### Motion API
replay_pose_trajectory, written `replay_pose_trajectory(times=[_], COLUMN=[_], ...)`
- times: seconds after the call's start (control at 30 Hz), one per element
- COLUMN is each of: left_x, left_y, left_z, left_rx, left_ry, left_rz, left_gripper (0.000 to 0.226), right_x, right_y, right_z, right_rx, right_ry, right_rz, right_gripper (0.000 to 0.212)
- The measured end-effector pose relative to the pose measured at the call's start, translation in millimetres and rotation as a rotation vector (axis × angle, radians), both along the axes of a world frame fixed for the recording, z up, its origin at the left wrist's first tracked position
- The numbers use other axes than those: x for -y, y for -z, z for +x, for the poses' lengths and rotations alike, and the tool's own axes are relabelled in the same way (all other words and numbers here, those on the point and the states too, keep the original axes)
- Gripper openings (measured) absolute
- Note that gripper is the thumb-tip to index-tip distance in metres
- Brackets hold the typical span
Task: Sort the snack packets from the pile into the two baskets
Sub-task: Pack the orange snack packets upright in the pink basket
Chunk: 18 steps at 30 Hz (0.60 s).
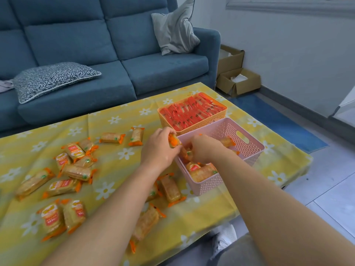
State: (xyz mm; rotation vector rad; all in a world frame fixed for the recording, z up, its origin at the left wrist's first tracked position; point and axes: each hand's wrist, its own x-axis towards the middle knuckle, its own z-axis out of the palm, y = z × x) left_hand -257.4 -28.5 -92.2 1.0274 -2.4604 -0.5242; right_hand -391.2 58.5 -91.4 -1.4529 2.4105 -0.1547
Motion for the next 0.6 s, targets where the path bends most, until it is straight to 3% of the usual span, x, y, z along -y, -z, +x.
replay_pose_trajectory(times=[0.13,0.23,0.4,0.47,0.53,0.6], left_x=[-2,-3,-5,-7,-9,-12], left_y=[-8,-11,-7,-4,-1,2], left_z=[-6,-10,-19,-22,-24,-23], left_rx=[0.055,0.137,0.317,0.313,0.277,0.258], left_ry=[0.028,0.026,-0.043,-0.077,-0.031,0.066], left_rz=[-0.022,-0.073,-0.09,-0.083,-0.081,-0.101], left_gripper=[0.041,0.041,0.049,0.062,0.078,0.077], right_x=[2,-2,-6,-9,-10,-9], right_y=[3,-4,-11,-11,-6,-1], right_z=[-5,-11,-17,-11,-9,-13], right_rx=[-0.2,-0.219,0.174,0.387,0.438,0.452], right_ry=[-0.001,0.126,0.252,0.193,0.137,0.139], right_rz=[0.049,0.004,-0.348,-0.361,-0.321,-0.296], right_gripper=[0.035,0.031,0.023,0.025,0.022,0.015])
